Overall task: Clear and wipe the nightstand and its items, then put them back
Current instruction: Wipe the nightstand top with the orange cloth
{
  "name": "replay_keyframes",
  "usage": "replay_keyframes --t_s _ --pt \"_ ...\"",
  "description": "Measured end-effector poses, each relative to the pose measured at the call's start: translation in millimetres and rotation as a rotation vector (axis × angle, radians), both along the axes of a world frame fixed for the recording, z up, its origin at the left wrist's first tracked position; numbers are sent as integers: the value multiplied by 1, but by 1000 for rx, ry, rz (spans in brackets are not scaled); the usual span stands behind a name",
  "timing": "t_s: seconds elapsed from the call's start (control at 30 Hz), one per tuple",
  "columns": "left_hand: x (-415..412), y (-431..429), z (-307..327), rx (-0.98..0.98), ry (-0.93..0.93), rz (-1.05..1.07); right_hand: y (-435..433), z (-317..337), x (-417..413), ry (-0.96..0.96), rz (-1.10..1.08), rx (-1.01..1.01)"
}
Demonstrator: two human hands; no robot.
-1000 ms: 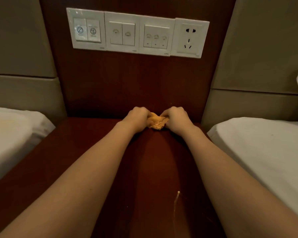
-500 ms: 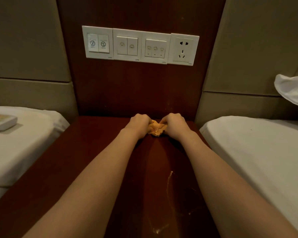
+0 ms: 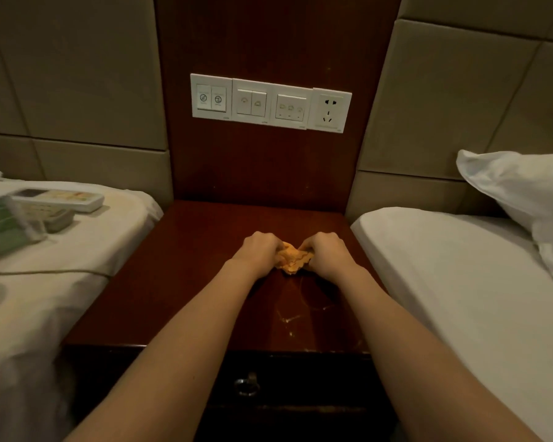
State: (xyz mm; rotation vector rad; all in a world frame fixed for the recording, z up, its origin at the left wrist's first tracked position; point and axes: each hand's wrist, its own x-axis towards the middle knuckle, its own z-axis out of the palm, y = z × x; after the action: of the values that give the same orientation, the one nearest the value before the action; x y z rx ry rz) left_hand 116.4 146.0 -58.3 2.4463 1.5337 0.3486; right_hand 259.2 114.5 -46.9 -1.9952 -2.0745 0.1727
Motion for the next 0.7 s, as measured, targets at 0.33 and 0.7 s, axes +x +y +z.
replay_keyframes --t_s 0.33,0.7 --pt "-20 -59 2 -18 -34 -44 -59 4 -11 5 37 -25" --pt "-38 -110 4 -52 -65 -108 -111 4 -18 36 78 -75"
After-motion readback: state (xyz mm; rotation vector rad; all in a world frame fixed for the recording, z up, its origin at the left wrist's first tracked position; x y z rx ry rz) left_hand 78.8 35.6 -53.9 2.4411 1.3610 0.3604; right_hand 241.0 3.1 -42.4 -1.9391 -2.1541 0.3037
